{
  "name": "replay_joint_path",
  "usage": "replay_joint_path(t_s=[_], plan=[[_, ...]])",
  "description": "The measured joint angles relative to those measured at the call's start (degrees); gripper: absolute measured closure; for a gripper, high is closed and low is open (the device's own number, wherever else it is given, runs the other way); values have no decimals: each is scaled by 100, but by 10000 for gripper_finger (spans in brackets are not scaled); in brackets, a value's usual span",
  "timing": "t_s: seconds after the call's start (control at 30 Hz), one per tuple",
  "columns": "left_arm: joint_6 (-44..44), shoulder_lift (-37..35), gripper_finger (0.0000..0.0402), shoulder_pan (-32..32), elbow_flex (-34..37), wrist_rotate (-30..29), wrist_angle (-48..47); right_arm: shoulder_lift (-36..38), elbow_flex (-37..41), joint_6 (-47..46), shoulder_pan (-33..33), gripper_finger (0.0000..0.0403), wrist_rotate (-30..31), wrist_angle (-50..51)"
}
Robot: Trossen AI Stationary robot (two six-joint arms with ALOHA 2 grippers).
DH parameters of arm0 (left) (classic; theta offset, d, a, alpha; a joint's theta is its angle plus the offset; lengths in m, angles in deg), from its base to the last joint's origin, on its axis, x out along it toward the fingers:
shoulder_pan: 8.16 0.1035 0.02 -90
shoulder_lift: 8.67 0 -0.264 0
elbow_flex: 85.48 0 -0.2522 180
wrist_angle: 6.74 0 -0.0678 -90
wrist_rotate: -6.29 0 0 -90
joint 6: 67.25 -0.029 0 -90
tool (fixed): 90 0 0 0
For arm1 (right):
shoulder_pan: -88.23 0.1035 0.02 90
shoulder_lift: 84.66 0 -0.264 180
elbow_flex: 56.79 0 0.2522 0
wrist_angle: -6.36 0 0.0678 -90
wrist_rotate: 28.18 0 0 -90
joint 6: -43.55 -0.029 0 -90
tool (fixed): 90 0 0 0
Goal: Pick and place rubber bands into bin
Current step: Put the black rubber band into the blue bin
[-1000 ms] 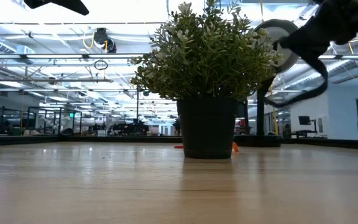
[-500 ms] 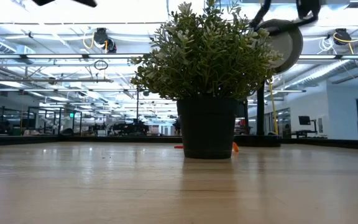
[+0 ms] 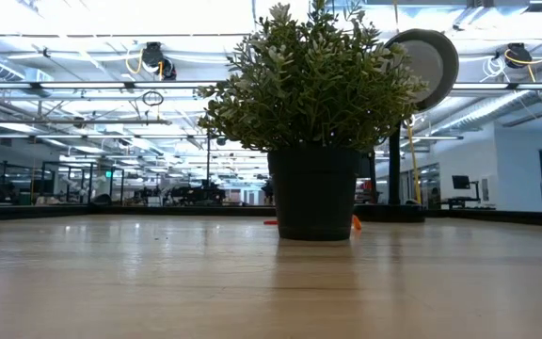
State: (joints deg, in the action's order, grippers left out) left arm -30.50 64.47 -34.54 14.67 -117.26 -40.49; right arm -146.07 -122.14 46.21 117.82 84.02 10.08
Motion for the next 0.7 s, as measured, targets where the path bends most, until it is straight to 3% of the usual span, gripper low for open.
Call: replay_joint_path(t_s=[0.13,0.33,0.7], plan=[[-348,69,178,188,0,246,391,-589,-338,-23,-36,403,-63,0],[-1002,225,178,338,-7,868,670,-1226,-668,-43,-208,403,-970,-401],[-1846,642,179,529,0,1506,1457,-1797,-1008,-46,-562,403,-1499,-859]])
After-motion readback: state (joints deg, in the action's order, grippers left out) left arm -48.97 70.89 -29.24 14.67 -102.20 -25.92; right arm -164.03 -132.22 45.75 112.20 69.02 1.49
